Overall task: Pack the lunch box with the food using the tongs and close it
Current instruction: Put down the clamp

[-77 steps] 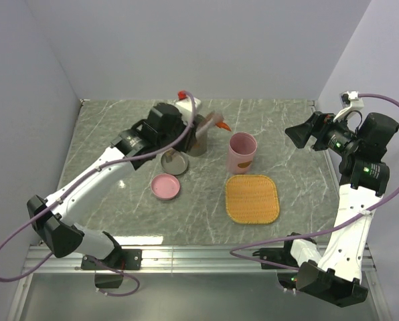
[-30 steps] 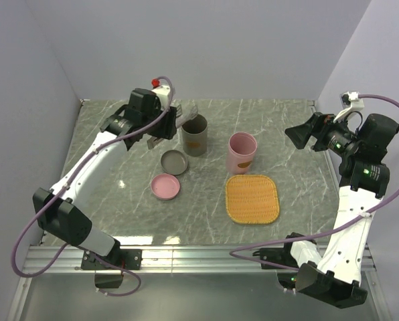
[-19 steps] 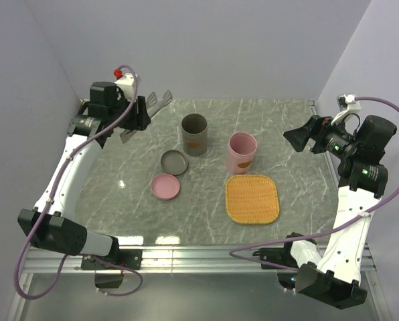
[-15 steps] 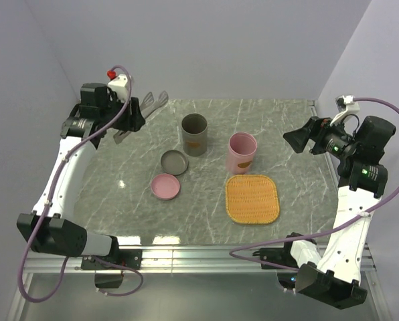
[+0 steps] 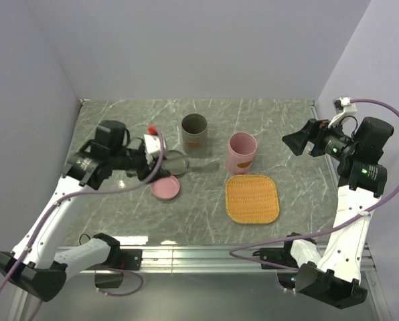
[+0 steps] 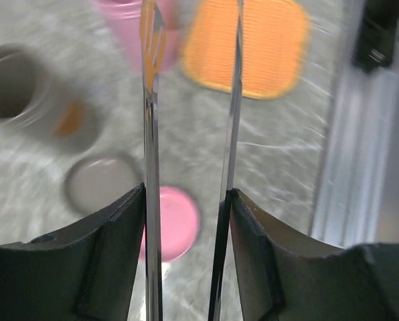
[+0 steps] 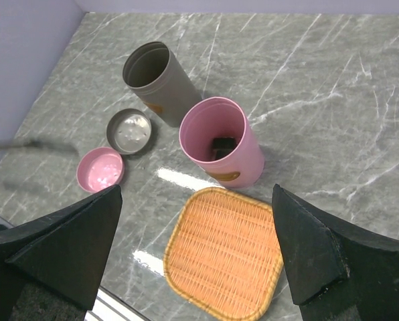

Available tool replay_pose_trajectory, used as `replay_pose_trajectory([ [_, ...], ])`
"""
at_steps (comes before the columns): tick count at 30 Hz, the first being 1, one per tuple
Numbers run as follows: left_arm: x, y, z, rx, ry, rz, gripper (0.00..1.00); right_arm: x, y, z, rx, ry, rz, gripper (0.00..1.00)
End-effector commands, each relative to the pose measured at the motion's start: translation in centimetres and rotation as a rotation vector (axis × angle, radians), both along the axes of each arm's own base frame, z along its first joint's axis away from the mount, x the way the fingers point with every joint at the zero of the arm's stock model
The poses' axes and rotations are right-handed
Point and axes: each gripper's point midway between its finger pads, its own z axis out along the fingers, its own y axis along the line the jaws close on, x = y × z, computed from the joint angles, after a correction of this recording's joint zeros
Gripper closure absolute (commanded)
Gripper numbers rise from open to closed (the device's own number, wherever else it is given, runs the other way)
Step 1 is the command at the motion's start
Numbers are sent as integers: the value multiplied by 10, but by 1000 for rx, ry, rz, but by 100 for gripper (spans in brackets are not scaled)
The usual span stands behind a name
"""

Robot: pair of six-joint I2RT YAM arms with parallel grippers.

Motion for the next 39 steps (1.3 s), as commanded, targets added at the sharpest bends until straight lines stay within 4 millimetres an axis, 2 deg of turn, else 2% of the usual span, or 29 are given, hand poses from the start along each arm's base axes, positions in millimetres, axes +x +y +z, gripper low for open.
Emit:
replay_pose_trajectory([
  [1, -27, -35, -5, 3, -141, -216, 44, 3, 0, 9, 5, -26, 11, 0],
  [3, -24, -53, -10, -17, -164, -214, 44, 3, 0, 11, 9, -30, 8, 0],
  [4, -33, -70, -20, -18, -133, -254, 44, 4, 0, 13, 12, -31, 6, 0],
  [5, -34, -78, -20, -18, -166, -260, 44, 4, 0, 13, 11, -32, 6, 0],
  [6, -27, -93, -18, -41, -183, -247, 44, 4, 0, 13, 11, -32, 6, 0],
  [7, -34, -108, -24, -30, -190, -266, 44, 4, 0, 14, 11, -35, 8, 0],
  [9, -32, -134, -37, -19, -168, -262, 44, 3, 3, 16, 40, -20, 9, 0],
  [10, -38, -154, -31, -51, -206, -276, 45, 3, 3, 17, 41, -23, 8, 0],
  [11, -31, -164, -44, -27, -194, -237, 45, 4, 2, 17, 50, -19, 4, 0],
  [13, -39, -185, -47, -40, -217, -267, 45, 5, 2, 19, 50, -25, -1, 0],
  [14, -35, -193, -60, -16, -207, -255, 46, 5, 2, 18, 56, -22, -2, 0],
  [16, -34, -205, -66, -19, -191, -259, 46, 5, 1, 20, 55, -27, -9, 0],
  [17, -26, -213, -78, -6, -169, -234, 46, 5, 1, 21, 55, -32, -8, 0],
  [18, -22, -219, -76, -13, -166, -227, 47, 5, 0, 21, 58, -29, -12, 0],
  [19, -17, -226, -90, 10, -146, -218, 47, 5, 0, 23, 56, -33, -13, 0],
  [20, -14, -230, -93, 18, -143, -219, 47, 5, -1, 23, 59, -30, -15, 0],
  [21, -10, -238, -85, 5, -151, -219, 47, 5, -1, 23, 59, -30, -15, 0],
  [22, -8, -243, -103, 43, -115, -225, 46, 5, -1, 25, 56, -35, -16, 0],
  [23, -7, -246, -108, 63, -102, -230, 46, 5, -1, 25, 59, -31, -12, 0],
  [24, -2, -252, -104, 63, -109, -228, 46, 5, -1, 27, 64, -31, -12, 0],
  [25, 3, -256, -112, 78, -117, -219, 46, 5, -1, 28, 76, -27, -6, 0],
  [31, 14, -265, -126, 84, -159, -213, 44, 6, -2, 28, 104, -28, -6, 0],
  [33, 12, -269, -127, 75, -176, -235, 44, 7, -3, 27, 109, -24, -6, 0],
  [36, 8, -272, -140, 92, -159, -256, 44, 7, -3, 25, 106, -19, -9, 0],
  [39, 5, -280, -142, 73, -167, -271, 43, 7, -4, 24, 103, -17, -9, 0],
])
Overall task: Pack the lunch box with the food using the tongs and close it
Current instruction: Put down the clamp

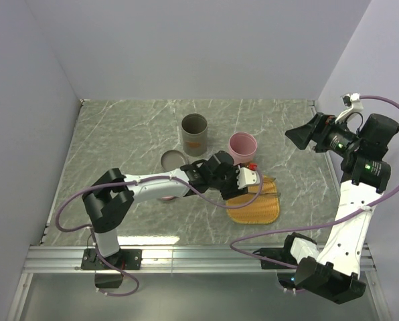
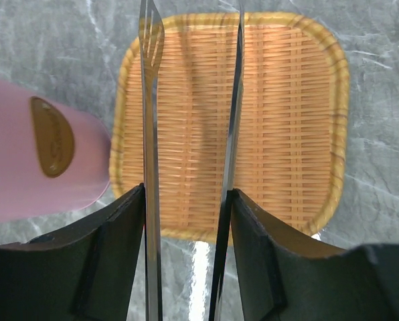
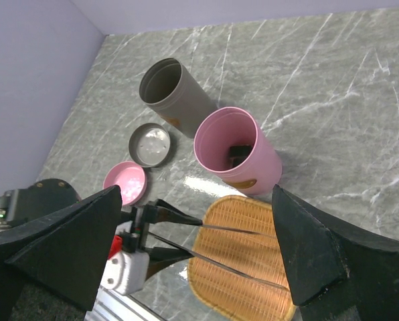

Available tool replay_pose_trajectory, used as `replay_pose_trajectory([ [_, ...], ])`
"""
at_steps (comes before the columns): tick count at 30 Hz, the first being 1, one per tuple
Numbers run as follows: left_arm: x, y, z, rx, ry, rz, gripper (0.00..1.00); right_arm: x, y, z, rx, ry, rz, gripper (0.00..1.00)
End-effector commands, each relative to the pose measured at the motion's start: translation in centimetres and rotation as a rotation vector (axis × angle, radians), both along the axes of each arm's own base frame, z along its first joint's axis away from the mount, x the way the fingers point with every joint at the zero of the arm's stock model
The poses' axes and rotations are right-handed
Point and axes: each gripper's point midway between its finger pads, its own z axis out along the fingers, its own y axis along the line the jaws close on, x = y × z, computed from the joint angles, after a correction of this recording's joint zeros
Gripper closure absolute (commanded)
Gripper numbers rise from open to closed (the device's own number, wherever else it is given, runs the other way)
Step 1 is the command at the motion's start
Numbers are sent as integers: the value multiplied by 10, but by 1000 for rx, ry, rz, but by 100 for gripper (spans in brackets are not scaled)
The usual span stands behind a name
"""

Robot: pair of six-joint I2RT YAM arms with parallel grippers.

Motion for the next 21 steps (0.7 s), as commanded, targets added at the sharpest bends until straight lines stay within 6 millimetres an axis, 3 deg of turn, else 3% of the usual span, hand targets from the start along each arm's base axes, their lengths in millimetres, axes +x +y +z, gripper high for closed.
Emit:
replay_pose_trajectory([
  [1, 1, -25, 22, -90, -53, -41, 42, 1, -1, 13, -14, -50, 4, 0],
  [21, -8, -27, -25, -19, -23, -74, 34, 1, -2, 12, -23, -45, -1, 0],
])
